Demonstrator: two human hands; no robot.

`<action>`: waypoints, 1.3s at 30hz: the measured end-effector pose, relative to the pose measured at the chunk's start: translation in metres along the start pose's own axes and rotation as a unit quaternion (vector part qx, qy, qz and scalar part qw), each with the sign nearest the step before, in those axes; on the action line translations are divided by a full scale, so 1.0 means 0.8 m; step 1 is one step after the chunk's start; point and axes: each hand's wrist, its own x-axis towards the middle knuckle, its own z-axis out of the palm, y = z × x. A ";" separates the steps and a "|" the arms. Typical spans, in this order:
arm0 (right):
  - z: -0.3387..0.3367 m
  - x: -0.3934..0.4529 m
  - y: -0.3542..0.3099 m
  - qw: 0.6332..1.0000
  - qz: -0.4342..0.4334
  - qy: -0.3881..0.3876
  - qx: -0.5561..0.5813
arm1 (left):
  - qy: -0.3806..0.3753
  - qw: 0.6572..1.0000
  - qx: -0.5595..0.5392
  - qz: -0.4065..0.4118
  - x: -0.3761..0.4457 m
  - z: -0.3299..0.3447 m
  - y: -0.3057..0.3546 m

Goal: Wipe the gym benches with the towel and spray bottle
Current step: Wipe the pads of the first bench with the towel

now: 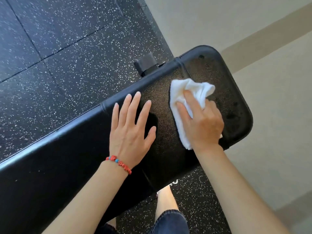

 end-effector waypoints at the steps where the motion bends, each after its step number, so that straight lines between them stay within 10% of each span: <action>1: 0.005 0.017 -0.002 1.000 0.006 0.005 -0.002 | 0.002 1.000 -0.002 0.004 0.005 0.001 0.005; 21: 0.021 0.096 0.039 0.993 0.106 -0.034 0.050 | -0.003 1.000 0.005 0.007 0.031 0.018 0.039; 39: -0.049 -0.075 0.083 0.972 0.235 -0.023 0.004 | -0.075 0.996 -0.004 0.057 0.005 0.022 0.083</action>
